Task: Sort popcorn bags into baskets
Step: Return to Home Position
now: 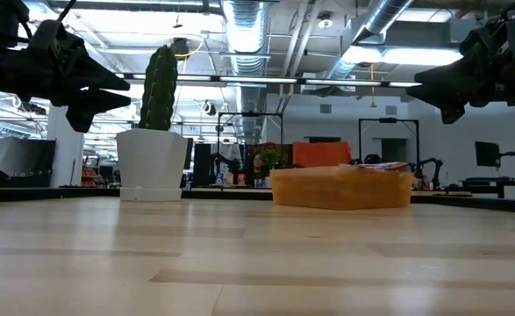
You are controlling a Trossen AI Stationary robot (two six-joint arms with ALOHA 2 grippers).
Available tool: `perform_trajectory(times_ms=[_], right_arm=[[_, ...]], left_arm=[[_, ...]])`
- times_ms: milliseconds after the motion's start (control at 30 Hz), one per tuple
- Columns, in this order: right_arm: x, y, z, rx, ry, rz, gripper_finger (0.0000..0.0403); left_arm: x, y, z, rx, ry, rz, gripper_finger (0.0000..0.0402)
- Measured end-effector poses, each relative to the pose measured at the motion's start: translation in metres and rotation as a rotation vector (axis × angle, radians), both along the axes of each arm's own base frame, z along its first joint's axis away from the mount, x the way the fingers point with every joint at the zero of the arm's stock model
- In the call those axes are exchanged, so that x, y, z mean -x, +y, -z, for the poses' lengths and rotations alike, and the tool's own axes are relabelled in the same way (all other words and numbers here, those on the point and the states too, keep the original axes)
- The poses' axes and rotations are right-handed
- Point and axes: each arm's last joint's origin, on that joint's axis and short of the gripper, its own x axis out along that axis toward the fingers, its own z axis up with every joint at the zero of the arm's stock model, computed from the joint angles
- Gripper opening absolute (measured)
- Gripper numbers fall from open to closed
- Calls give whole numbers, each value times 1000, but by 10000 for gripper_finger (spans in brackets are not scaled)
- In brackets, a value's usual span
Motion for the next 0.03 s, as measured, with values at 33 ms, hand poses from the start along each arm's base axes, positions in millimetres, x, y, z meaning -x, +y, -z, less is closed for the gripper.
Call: perform_trajectory(times_ms=[33], right_arm=[[0,0,0,0,0,0,182]], left_arm=[[0,0,0,0,0,0,144]])
